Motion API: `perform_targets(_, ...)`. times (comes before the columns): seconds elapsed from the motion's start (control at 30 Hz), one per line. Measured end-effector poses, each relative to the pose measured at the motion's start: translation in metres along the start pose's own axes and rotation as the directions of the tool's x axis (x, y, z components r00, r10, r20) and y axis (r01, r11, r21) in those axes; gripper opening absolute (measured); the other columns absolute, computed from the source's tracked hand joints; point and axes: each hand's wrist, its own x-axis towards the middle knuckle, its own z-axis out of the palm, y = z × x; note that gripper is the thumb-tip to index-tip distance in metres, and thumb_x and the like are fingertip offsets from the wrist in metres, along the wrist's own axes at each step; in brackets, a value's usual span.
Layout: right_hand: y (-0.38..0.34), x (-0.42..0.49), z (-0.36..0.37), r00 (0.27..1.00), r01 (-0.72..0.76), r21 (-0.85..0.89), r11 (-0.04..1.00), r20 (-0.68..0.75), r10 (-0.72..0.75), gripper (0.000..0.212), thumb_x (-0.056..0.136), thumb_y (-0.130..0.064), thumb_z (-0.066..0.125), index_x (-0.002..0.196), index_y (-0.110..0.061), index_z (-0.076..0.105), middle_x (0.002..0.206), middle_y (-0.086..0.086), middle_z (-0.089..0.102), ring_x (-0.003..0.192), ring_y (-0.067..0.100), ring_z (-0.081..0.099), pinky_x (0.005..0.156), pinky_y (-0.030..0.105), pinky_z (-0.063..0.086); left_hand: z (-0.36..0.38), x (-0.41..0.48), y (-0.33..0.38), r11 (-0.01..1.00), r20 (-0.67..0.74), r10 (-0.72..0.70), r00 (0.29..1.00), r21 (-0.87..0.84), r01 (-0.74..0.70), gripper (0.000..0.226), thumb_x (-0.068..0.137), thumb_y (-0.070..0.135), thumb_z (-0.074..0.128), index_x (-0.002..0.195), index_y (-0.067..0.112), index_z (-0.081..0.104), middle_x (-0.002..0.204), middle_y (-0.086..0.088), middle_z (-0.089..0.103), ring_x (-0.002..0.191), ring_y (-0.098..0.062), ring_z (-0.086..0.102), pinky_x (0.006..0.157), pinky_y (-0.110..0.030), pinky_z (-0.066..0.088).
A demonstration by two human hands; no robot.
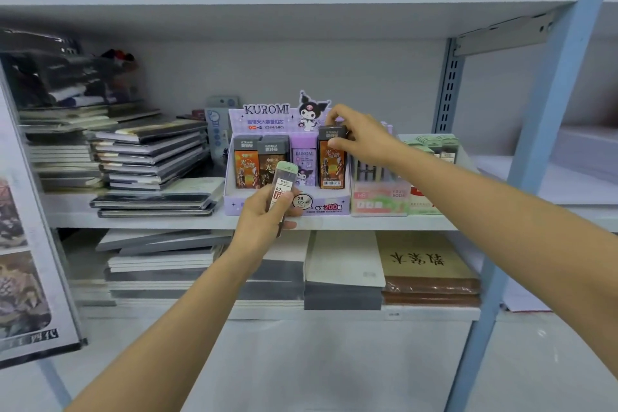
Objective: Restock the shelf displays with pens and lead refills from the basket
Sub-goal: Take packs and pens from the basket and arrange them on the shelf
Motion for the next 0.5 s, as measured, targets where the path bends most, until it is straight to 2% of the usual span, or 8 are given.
perform_targets(0.1,0.001,-0.002,-0.002,0.999,-0.022,0.068,0.997,0.024,0.020,0.019,0.093,-0.020,0.062,0.100,-0.027,0.046,0.103,0.002,0.068,0.090,0.020,0.068,0.080,0.043,0.058,0.000,0.000,0.001,1.000,0.000,0.002,1.000,0.002,-0.002,0.019,0.099,0.022,0.051,0.111,0.016,0.064,0.104,-0.001,0.072,0.090,-0.015,0.071,0.081,-0.039,0.058)
perform_targets(0.27,0.001,0.003,0.007,1.000,-0.003,-0.024,1.000,0.001,0.003,0.021,0.090,-0.020,0.067,0.097,-0.026,0.048,0.093,-0.004,0.063,0.085,0.018,0.061,0.075,0.035,0.053,0.001,0.000,0.003,1.000,0.002,-0.001,1.000,-0.003,0.001,0.021,0.098,0.023,0.053,0.114,0.014,0.063,0.099,0.003,0.073,0.089,-0.015,0.071,0.082,-0.038,0.057)
perform_targets(0.37,0.001,0.005,0.009,0.993,0.013,-0.114,0.993,-0.113,-0.026,0.025,0.082,-0.021,0.075,0.099,-0.024,0.056,0.093,-0.004,0.055,0.084,0.015,0.053,0.076,0.034,0.047,0.001,-0.001,0.004,1.000,0.006,-0.004,1.000,-0.009,0.004,0.016,0.098,0.022,0.052,0.109,0.019,0.064,0.100,0.005,0.072,0.090,-0.015,0.071,0.084,-0.042,0.056)
perform_targets(0.43,0.001,0.003,0.010,0.982,0.021,-0.124,0.992,-0.182,-0.043,0.034,0.078,-0.021,0.078,0.105,-0.024,0.057,0.086,-0.007,0.052,0.077,0.012,0.050,0.067,0.028,0.042,0.000,-0.001,0.004,1.000,0.008,-0.011,1.000,-0.003,0.011,0.015,0.099,0.022,0.052,0.107,0.020,0.064,0.102,0.003,0.072,0.091,-0.016,0.071,0.086,-0.044,0.055)
perform_targets(0.5,0.001,0.001,0.012,0.974,0.010,-0.130,0.991,-0.222,-0.039,0.031,0.076,-0.022,0.080,0.098,-0.022,0.059,0.084,-0.010,0.055,0.078,0.013,0.053,0.063,0.025,0.037,0.000,-0.001,0.005,1.000,0.008,-0.021,1.000,0.002,0.021,0.016,0.099,0.021,0.052,0.108,0.019,0.064,0.104,0.001,0.072,0.092,-0.017,0.071,0.086,-0.046,0.054)
